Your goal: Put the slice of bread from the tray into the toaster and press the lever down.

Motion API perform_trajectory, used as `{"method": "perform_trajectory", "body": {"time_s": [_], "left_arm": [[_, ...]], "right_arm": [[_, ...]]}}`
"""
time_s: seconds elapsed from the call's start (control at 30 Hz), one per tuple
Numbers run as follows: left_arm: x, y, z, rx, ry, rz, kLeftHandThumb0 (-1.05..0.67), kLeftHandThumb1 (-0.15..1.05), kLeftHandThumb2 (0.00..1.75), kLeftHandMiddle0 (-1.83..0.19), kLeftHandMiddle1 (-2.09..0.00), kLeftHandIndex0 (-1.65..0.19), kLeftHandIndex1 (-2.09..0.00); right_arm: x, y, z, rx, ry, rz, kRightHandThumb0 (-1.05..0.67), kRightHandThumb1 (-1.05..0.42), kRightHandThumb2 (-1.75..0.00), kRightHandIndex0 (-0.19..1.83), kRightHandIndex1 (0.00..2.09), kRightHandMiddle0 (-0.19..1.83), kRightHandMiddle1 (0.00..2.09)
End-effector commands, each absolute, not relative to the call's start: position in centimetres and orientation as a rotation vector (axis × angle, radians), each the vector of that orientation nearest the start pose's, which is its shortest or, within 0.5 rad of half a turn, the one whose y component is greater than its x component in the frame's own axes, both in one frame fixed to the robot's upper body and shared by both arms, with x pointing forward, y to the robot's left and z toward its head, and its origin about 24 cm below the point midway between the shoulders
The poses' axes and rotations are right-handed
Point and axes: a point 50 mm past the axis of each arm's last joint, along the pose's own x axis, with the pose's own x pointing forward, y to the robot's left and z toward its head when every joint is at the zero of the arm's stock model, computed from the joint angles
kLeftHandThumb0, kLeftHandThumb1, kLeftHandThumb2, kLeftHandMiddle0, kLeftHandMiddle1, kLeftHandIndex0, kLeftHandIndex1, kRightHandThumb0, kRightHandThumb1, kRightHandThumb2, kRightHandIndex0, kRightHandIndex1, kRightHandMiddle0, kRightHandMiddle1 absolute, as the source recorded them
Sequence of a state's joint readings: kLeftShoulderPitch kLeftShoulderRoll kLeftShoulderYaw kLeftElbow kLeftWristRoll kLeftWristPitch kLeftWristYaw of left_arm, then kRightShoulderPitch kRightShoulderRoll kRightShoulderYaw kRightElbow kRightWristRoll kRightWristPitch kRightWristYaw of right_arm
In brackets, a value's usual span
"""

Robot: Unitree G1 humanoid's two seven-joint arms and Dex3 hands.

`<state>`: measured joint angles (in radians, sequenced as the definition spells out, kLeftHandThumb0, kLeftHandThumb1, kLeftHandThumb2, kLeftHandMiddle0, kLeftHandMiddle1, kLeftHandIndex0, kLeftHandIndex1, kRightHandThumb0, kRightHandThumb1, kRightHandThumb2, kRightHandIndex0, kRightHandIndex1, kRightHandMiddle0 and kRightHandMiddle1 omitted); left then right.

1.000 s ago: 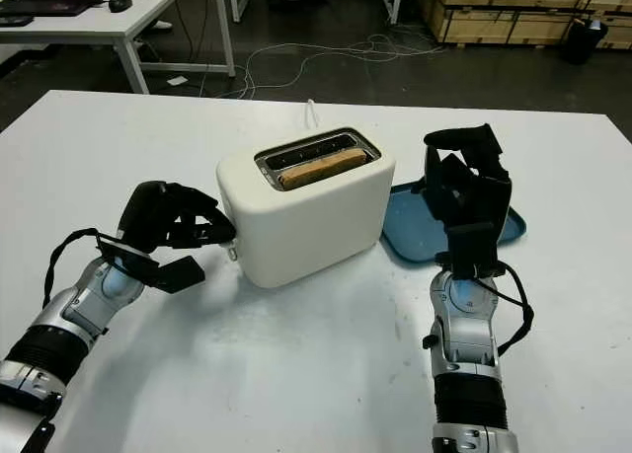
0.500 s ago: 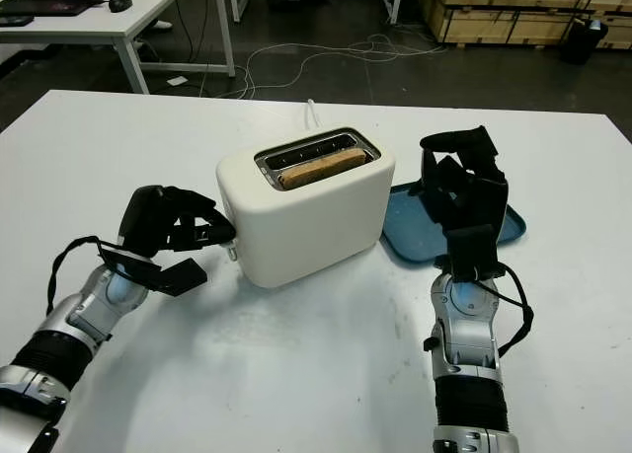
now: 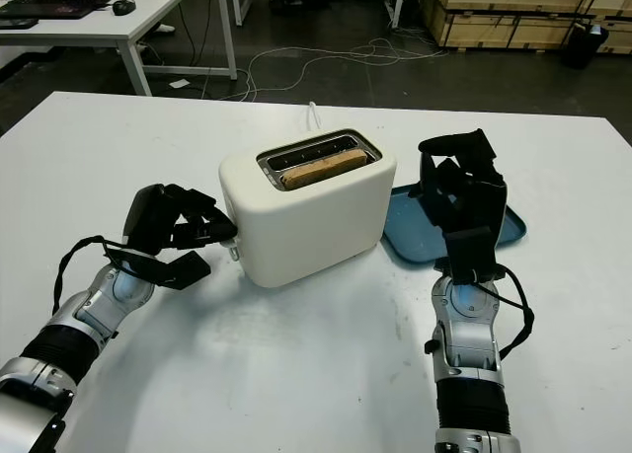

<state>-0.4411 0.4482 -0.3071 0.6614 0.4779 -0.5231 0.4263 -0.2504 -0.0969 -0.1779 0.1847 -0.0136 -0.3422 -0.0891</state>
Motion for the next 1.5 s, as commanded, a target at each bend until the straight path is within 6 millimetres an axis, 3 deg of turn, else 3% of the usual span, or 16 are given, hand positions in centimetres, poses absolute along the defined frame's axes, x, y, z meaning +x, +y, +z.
{"method": "perform_trajectory", "body": {"time_s": [0.0, 0.1, 0.37, 0.7, 0.73, 0.83, 0.93, 1.03, 1.17, 1.47], "left_arm": [[29.1, 15.5, 1.7, 0.936, -0.266, -0.334, -0.85, 0.81, 0.2, -1.23, -1.52, -1.3, -0.01], [29.1, 15.9, 3.8, 0.852, -0.351, -0.293, -0.86, 0.83, 0.23, -1.2, -1.57, -1.3, -0.01], [28.4, 16.4, 8.3, 0.536, -0.55, -0.162, -0.93, 0.92, 0.15, -1.2, -1.38, -1.4, -0.06], [28.9, 17.3, 10.5, 0.434, -0.659, 0.031, -0.93, 0.92, 0.24, -1.1, -1.64, -1.44, -0.13], [28.9, 17.4, 10.6, 0.42, -0.658, 0.053, -0.93, 0.92, 0.25, -1.09, -1.65, -1.39, -0.23], [29.2, 17.9, 11.0, 0.36, -0.643, 0.13, -0.93, 0.92, 0.28, -1.05, -1.62, -1.05, -0.78], [29.4, 18.5, 11.6, 0.313, -0.622, 0.194, -0.93, 0.92, 0.3, -0.83, -1.53, -0.75, -1.07], [29.5, 19.0, 12.2, 0.318, -0.614, 0.255, -0.95, 0.92, 0.32, -0.66, -1.5, -0.54, -1.22], [29.7, 19.8, 12.6, 0.277, -0.589, 0.349, -0.96, 0.92, 0.3, -0.59, -1.62, -0.48, -1.39], [30.0, 20.0, 11.3, 0.235, -0.545, 0.447, -0.96, 0.92, 0.31, -0.83, -1.74, -0.64, -1.59]], "right_arm": [[29.1, -19.6, 10.1, -0.08, -0.414, -0.199, -0.35, -0.92, -0.43, 0.77, 1.75, 0.52, 1.68], [29.1, -19.6, 10.1, -0.069, -0.417, -0.187, -0.35, -0.92, -0.44, 0.77, 1.75, 0.51, 1.7], [29.1, -19.5, 10.2, -0.078, -0.409, -0.18, -0.36, -0.92, -0.42, 0.79, 1.75, 0.5, 1.73], [29.2, -19.3, 10.1, -0.073, -0.413, -0.154, -0.35, -0.92, -0.43, 0.8, 1.75, 0.5, 1.74], [29.2, -19.3, 10.1, -0.074, -0.412, -0.153, -0.35, -0.92, -0.43, 0.8, 1.75, 0.5, 1.74], [29.3, -19.2, 10.0, -0.067, -0.402, -0.152, -0.34, -0.92, -0.44, 0.83, 1.75, 0.54, 1.71], [29.3, -19.3, 9.9, -0.068, -0.379, -0.156, -0.33, -0.92, -0.47, 0.87, 1.73, 0.67, 1.49], [29.4, -19.5, 9.7, -0.067, -0.359, -0.176, -0.34, -0.92, -0.44, 0.91, 1.62, 0.72, 1.33], [29.4, -20.3, 9.1, -0.056, -0.323, -0.228, -0.34, -0.92, -0.39, 0.9, 1.52, 0.75, 1.19], [28.7, -21.0, 7.6, -0.05, -0.267, -0.296, -0.41, -0.92, -0.22, 0.84, 1.21, 0.77, 0.9]]}}
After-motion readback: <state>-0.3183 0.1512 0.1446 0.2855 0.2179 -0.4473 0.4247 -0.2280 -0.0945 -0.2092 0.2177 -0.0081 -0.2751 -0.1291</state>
